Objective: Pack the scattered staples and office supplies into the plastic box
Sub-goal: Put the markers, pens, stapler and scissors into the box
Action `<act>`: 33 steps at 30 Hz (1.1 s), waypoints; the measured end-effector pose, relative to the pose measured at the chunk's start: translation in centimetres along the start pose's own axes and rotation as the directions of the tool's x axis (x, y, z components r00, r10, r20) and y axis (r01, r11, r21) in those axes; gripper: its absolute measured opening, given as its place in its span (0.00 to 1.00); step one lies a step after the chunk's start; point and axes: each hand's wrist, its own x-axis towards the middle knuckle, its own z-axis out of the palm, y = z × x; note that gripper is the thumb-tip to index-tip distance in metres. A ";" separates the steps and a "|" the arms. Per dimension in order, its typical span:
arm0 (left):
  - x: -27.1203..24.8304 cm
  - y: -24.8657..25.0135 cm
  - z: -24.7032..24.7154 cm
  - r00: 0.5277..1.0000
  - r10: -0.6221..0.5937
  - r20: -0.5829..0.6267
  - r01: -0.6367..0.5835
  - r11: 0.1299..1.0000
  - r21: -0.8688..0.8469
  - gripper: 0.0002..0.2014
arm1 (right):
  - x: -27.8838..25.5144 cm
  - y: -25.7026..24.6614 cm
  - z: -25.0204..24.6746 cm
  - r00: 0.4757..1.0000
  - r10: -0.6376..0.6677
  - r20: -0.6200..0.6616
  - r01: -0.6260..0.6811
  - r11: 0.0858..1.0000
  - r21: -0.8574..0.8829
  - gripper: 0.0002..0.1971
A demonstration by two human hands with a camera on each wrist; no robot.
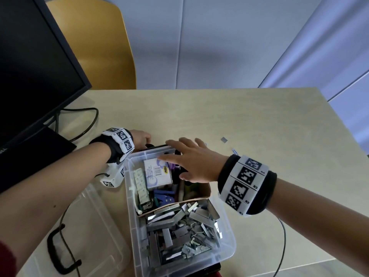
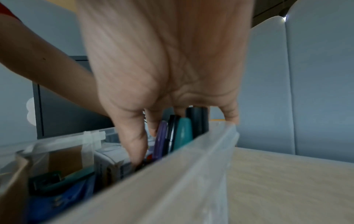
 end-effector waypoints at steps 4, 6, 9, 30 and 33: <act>0.1 -0.9 0.3 0.998 0.015 -0.065 -0.015 1.000 0.000 0.10 | 0.1 0.1 0.4 1.000 0.006 0.023 -0.006 1.000 -0.005 0.35; -0.2 -1.5 -0.3 0.995 -0.010 -0.101 0.000 0.994 -0.107 0.05 | 0.1 0.2 0.5 1.000 0.002 0.020 -0.002 1.000 0.000 0.35; -1.3 -2.0 -2.5 0.985 -0.008 -0.173 -0.035 0.969 -0.243 0.10 | 0.2 0.2 0.2 1.000 -0.002 0.008 0.002 0.998 0.059 0.31; -11.7 5.9 -1.3 0.963 0.255 0.086 -0.155 0.787 -0.597 0.12 | -3.9 -0.9 0.7 0.868 0.122 -0.482 0.126 0.884 0.450 0.14; -11.6 6.2 -0.6 0.972 0.233 -0.012 -0.201 0.809 -0.553 0.10 | -4.1 -0.6 1.4 0.937 0.130 -0.325 0.007 0.921 0.390 0.13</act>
